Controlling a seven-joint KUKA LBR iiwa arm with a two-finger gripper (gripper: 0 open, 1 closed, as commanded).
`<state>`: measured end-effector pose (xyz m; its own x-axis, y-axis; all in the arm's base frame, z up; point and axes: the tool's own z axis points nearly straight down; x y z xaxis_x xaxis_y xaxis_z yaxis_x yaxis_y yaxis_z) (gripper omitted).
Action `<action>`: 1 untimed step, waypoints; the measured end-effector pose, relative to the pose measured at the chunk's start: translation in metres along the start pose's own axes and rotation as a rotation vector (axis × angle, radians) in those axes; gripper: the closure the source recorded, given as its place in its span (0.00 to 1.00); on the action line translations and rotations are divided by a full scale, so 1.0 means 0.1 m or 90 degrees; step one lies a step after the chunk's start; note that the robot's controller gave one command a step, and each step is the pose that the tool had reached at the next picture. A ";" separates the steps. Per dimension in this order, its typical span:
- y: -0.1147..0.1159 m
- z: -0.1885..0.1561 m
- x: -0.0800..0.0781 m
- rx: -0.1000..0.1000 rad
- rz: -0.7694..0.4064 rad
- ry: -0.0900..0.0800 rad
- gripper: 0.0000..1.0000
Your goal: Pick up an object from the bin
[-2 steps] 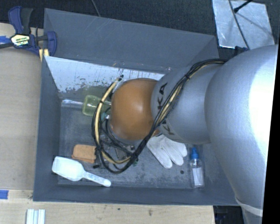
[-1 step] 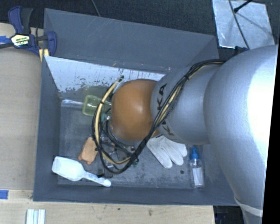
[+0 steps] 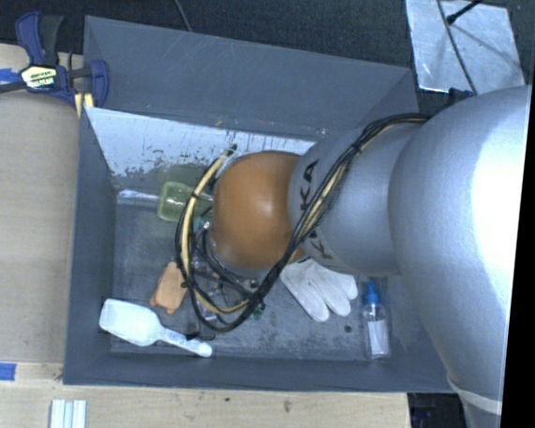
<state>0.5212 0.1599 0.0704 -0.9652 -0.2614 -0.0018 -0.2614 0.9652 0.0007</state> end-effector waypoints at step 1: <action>0.01 -0.04 0.00 0.000 0.002 0.002 0.00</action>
Offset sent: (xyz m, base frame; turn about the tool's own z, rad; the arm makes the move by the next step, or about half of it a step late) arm -0.0006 -0.0462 0.0566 -0.1148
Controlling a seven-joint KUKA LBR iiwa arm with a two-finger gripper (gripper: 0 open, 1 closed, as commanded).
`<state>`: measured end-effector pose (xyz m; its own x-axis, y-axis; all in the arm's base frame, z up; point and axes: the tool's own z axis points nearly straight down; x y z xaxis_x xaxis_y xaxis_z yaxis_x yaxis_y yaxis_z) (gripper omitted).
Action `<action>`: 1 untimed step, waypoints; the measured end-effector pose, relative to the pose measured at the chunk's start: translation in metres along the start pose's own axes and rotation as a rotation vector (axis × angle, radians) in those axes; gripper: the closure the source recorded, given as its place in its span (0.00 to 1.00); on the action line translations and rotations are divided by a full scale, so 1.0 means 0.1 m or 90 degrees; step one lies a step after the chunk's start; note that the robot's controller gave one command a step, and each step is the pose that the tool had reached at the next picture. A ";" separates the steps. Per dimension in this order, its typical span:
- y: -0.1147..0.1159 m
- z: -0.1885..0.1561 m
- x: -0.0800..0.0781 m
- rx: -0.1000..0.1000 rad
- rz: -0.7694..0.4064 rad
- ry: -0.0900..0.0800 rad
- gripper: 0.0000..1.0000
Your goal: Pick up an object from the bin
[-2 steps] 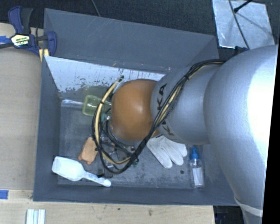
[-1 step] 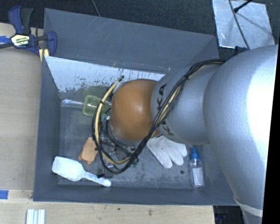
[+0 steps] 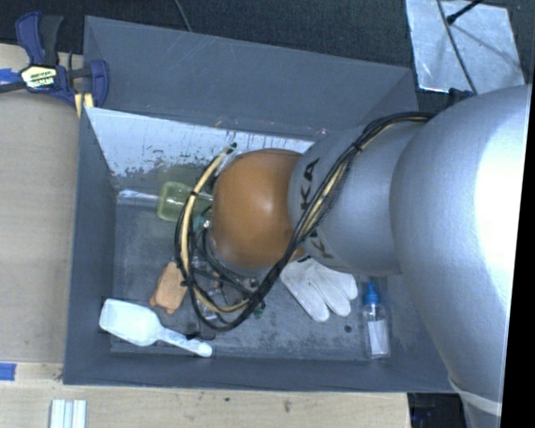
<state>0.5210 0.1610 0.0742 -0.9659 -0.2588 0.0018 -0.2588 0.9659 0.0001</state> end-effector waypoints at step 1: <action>-0.24 -0.36 0.07 -0.001 -0.055 -0.003 0.00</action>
Offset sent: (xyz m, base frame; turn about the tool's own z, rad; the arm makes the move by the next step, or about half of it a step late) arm 0.0436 0.0564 0.0081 -0.0710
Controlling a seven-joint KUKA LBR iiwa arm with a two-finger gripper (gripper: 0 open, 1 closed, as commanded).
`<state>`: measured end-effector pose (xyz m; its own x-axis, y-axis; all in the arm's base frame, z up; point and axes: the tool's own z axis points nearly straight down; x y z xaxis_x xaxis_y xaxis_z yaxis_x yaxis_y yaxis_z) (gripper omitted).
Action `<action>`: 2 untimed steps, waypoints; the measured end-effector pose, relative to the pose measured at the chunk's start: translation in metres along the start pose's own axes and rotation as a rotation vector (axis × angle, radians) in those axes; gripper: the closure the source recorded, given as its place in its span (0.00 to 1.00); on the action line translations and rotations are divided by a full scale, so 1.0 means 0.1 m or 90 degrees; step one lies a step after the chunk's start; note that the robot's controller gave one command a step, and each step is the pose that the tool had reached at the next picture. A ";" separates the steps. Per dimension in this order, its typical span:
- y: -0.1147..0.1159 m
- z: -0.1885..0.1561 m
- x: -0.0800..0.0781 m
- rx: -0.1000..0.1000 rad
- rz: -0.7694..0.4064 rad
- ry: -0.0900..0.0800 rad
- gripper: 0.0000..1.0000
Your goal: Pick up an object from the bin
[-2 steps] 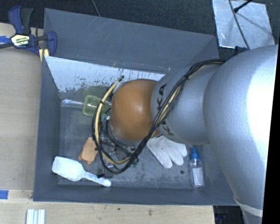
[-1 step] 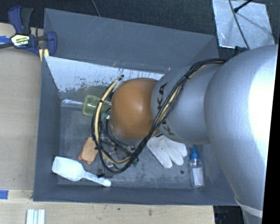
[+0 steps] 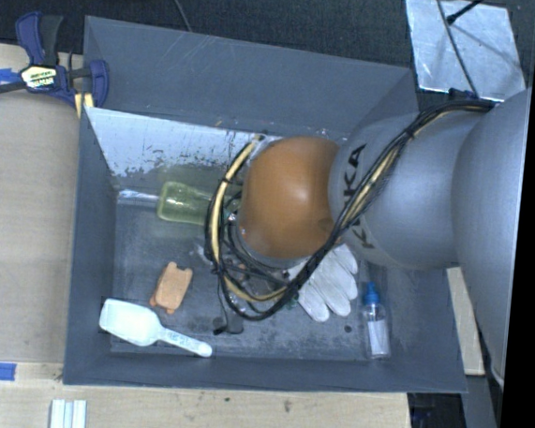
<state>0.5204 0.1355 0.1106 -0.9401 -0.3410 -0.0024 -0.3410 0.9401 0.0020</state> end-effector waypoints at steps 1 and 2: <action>0.04 0.04 -0.25 0.004 -0.004 -0.002 0.00; 0.45 0.20 -0.39 0.001 -0.010 -0.002 0.00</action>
Offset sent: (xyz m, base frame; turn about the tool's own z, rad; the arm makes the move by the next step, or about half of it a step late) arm 0.0205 0.0573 -0.0215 -0.0151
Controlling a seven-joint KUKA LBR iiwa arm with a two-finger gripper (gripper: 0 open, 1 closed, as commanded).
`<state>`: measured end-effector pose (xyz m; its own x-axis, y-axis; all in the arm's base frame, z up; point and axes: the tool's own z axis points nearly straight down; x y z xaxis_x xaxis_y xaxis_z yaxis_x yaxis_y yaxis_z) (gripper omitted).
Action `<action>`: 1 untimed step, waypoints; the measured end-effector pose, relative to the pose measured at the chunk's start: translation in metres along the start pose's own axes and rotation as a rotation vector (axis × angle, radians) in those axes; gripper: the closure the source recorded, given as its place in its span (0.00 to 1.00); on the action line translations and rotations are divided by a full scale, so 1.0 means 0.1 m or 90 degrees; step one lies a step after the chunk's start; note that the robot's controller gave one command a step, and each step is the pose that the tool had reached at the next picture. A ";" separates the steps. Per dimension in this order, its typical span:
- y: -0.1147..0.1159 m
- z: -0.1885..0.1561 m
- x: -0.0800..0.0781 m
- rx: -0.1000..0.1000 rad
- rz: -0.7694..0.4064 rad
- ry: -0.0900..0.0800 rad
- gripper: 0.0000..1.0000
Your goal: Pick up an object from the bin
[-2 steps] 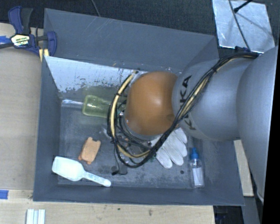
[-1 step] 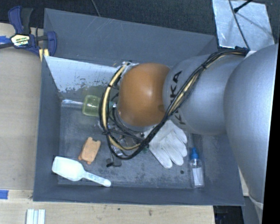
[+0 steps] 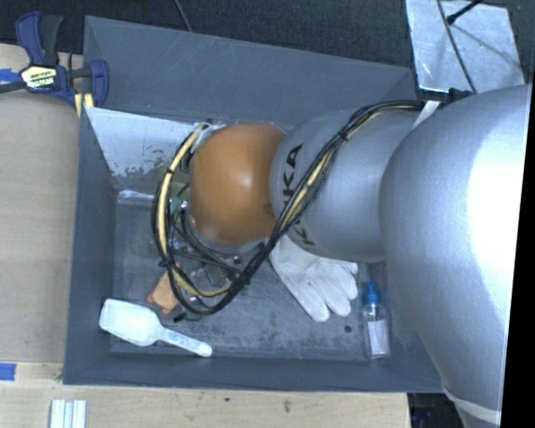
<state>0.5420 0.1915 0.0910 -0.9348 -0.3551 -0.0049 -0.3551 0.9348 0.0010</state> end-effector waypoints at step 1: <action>0.03 0.20 0.22 0.001 0.112 0.000 1.00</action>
Offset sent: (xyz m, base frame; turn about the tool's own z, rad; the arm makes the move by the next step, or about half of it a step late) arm 0.0000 0.0000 0.0000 0.0000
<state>0.5205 0.1864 0.0712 -0.9825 -0.1860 -0.0044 -0.1860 0.9826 0.0011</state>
